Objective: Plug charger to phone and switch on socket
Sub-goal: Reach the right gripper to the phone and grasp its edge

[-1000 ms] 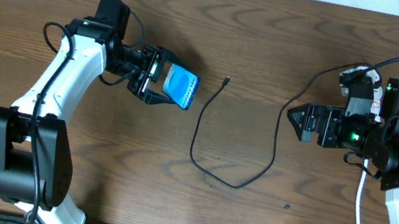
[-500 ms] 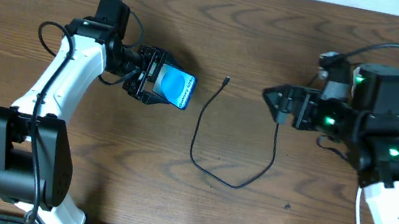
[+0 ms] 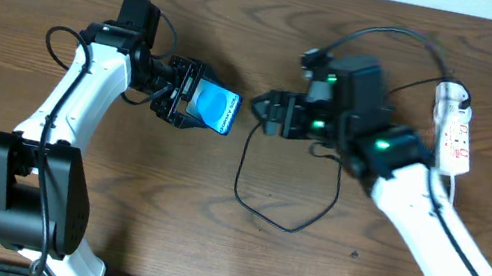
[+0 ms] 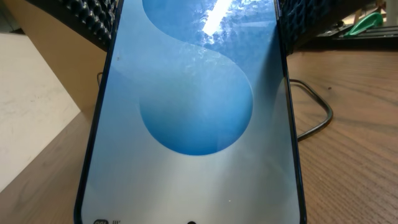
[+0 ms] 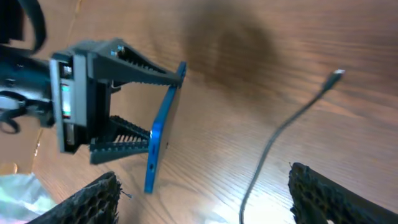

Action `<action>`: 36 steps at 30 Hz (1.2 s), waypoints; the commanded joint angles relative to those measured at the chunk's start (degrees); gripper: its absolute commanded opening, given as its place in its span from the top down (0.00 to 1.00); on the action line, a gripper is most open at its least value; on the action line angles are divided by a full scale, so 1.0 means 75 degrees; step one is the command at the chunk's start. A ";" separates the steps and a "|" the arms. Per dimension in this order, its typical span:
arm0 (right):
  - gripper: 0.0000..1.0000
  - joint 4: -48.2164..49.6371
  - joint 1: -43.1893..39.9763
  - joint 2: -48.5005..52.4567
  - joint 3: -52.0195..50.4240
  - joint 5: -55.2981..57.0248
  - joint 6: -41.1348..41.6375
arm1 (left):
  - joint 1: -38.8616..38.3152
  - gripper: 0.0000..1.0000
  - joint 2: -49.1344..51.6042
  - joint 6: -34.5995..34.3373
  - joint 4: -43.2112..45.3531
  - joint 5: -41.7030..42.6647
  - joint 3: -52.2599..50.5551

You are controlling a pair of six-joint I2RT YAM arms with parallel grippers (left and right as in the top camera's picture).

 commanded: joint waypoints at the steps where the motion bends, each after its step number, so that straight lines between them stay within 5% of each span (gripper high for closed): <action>1: 0.19 0.0315 0.0484 0.0233 -0.0055 0.0691 0.0408 | 0.0017 0.32 -0.0122 -0.0044 -0.0026 0.0125 0.0198; 17: 0.31 0.1061 0.1684 0.0848 -0.0055 0.2358 0.1349 | 0.0017 0.32 -0.0122 -0.0029 -0.0082 0.0009 0.0198; 36: 0.69 0.2072 0.1894 0.1751 -0.0055 0.2337 0.1495 | 0.0017 0.32 -0.0122 -0.0012 -0.0079 0.0009 0.0198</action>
